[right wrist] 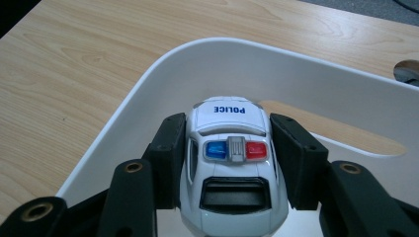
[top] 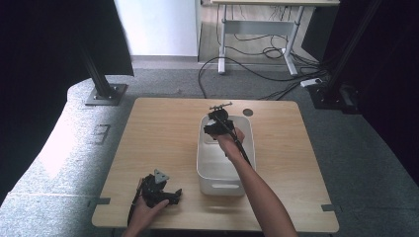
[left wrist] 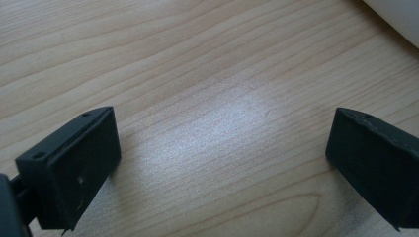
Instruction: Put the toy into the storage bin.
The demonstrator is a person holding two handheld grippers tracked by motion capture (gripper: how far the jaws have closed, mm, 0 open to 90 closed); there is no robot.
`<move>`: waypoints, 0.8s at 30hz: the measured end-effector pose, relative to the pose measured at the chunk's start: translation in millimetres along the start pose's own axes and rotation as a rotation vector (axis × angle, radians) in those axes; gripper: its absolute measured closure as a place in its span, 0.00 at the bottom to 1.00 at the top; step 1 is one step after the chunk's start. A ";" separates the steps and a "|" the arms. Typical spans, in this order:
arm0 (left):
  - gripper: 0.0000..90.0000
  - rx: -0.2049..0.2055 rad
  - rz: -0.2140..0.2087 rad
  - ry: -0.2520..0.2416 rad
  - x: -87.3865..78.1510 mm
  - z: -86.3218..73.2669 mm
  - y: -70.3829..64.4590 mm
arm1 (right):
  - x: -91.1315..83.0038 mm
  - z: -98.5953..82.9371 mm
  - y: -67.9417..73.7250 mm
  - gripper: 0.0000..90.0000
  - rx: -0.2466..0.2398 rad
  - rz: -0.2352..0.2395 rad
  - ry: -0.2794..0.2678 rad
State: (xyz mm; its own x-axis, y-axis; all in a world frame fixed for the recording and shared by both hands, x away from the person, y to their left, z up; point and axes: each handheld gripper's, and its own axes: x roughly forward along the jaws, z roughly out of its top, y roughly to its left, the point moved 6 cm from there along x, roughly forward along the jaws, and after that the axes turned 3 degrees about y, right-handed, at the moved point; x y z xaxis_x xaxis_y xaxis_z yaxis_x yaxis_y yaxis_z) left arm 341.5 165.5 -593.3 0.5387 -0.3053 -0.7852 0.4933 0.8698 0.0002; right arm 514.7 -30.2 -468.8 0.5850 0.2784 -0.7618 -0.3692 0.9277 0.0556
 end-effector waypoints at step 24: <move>0.00 0.001 -0.001 0.000 -0.2 -0.3 -0.3 | 19.1 -4.2 3.5 0.56 -0.008 0.006 0.066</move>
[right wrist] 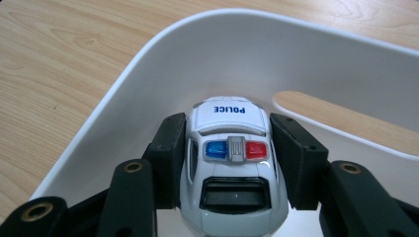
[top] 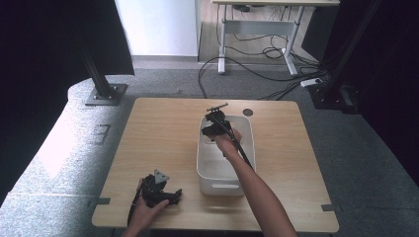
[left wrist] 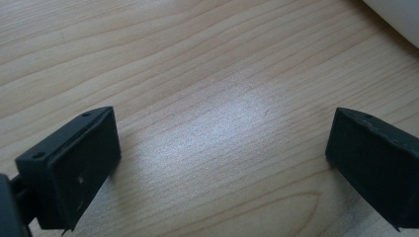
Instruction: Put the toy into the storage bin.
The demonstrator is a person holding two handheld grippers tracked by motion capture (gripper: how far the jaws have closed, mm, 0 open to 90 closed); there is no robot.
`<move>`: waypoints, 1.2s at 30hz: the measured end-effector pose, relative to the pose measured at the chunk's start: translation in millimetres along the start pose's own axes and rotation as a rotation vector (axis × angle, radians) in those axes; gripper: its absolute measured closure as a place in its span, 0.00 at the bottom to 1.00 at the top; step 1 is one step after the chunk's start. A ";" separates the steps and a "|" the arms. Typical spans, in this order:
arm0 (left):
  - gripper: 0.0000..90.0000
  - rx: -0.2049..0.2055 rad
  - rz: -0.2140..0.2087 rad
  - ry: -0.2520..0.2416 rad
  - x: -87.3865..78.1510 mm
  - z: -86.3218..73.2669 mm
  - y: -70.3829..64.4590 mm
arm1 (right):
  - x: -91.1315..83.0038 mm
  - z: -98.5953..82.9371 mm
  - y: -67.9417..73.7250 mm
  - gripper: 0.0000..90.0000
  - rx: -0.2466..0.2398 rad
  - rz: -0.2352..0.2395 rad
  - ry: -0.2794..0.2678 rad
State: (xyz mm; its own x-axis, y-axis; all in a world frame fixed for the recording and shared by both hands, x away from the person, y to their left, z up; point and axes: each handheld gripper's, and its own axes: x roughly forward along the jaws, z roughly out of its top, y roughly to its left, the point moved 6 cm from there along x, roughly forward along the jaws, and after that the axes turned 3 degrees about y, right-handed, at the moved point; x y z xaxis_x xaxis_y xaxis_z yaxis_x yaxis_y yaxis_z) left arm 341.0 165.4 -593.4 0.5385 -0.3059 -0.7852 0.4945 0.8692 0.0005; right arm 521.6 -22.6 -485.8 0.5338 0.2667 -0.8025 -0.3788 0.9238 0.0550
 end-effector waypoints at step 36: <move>0.00 0.003 -0.002 0.000 -0.3 -0.5 -0.5 | 28.1 -19.6 1.5 0.56 -0.012 0.009 0.144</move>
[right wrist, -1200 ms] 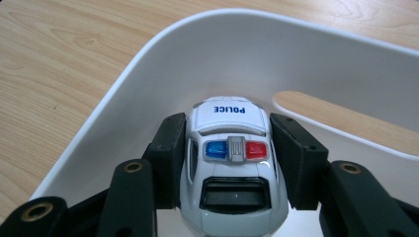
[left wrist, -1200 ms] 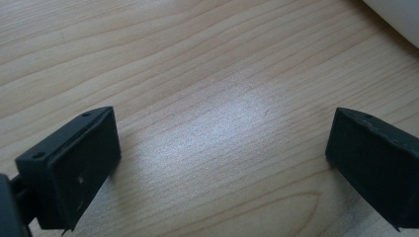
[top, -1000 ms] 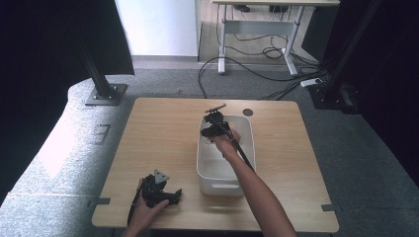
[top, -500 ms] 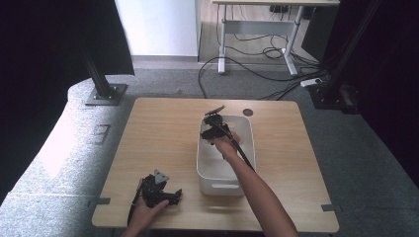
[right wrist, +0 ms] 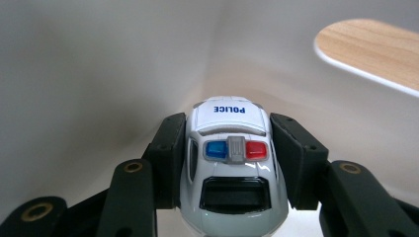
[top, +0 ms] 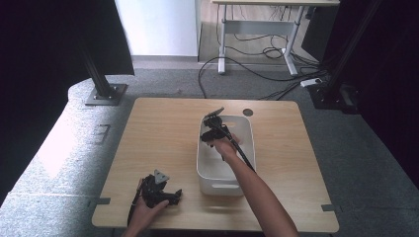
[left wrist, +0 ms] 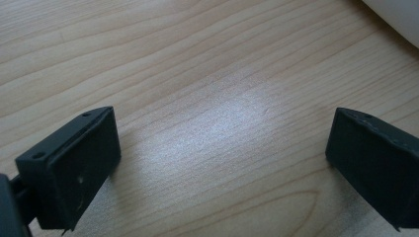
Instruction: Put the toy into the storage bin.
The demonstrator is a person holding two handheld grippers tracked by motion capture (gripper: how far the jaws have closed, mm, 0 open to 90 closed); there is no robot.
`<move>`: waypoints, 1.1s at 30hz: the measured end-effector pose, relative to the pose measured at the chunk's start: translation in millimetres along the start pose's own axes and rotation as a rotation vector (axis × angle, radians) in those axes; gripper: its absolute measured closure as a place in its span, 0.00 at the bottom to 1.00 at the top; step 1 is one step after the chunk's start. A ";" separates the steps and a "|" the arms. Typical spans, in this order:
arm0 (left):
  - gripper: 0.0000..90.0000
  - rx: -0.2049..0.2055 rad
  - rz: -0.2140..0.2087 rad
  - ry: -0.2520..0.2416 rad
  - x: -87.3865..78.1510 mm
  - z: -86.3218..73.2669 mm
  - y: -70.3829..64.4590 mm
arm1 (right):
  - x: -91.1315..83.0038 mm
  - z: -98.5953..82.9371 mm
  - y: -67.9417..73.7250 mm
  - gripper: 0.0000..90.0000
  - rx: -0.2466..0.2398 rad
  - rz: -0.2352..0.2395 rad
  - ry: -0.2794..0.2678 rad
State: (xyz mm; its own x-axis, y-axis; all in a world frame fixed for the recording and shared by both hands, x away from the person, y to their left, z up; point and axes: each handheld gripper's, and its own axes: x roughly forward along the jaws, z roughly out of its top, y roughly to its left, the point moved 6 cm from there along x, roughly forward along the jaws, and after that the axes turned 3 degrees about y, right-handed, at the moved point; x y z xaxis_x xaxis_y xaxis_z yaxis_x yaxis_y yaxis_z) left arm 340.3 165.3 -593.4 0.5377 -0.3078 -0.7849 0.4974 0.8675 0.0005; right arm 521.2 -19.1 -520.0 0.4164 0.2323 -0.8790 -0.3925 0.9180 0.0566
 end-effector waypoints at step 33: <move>0.00 -0.001 0.000 -0.002 -0.3 -0.5 -0.7 | 27.0 -19.7 0.5 0.55 -0.015 -0.012 0.150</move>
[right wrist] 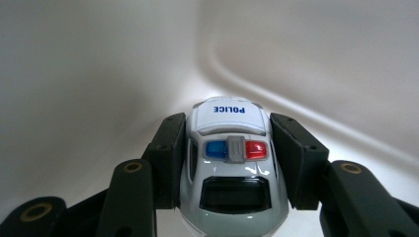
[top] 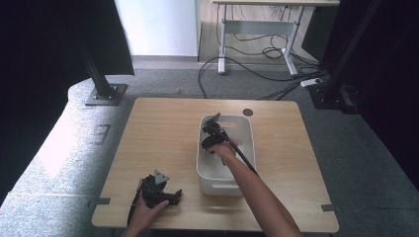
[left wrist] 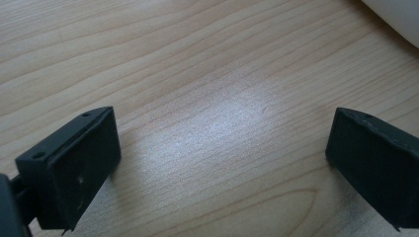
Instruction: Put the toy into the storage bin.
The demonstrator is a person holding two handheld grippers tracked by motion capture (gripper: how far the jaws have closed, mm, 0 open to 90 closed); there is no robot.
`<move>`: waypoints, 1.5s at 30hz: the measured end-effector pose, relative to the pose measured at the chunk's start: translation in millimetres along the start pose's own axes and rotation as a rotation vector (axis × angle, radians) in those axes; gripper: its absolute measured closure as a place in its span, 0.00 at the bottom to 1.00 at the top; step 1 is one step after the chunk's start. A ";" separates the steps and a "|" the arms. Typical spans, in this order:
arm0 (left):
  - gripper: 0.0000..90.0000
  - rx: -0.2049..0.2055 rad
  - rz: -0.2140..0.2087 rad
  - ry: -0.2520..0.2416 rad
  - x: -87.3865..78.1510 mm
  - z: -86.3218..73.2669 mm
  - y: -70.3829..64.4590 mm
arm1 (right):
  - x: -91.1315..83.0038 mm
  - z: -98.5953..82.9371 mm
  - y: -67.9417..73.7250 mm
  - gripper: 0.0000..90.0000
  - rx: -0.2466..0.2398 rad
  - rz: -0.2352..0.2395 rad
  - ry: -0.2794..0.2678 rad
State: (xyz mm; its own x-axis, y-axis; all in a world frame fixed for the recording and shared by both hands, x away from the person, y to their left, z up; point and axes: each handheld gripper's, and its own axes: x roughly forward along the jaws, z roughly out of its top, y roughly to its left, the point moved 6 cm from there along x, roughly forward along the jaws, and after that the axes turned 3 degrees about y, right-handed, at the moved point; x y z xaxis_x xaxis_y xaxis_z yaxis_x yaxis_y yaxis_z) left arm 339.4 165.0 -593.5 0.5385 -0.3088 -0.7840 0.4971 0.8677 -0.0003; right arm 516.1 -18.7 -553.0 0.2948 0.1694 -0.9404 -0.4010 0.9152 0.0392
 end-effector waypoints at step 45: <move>0.00 0.002 0.000 0.001 -0.2 -0.1 0.0 | -16.3 0.8 -4.6 0.35 -0.045 -0.050 -0.031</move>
State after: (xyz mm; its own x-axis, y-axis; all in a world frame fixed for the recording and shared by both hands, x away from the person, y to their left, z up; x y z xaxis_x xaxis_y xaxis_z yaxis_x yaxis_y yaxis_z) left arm 339.2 165.1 -593.4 0.5375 -0.3083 -0.7849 0.4984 0.8669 0.0008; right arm 513.9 -25.4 -537.6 0.3417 0.1360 -0.9299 -0.4237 0.9055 -0.0232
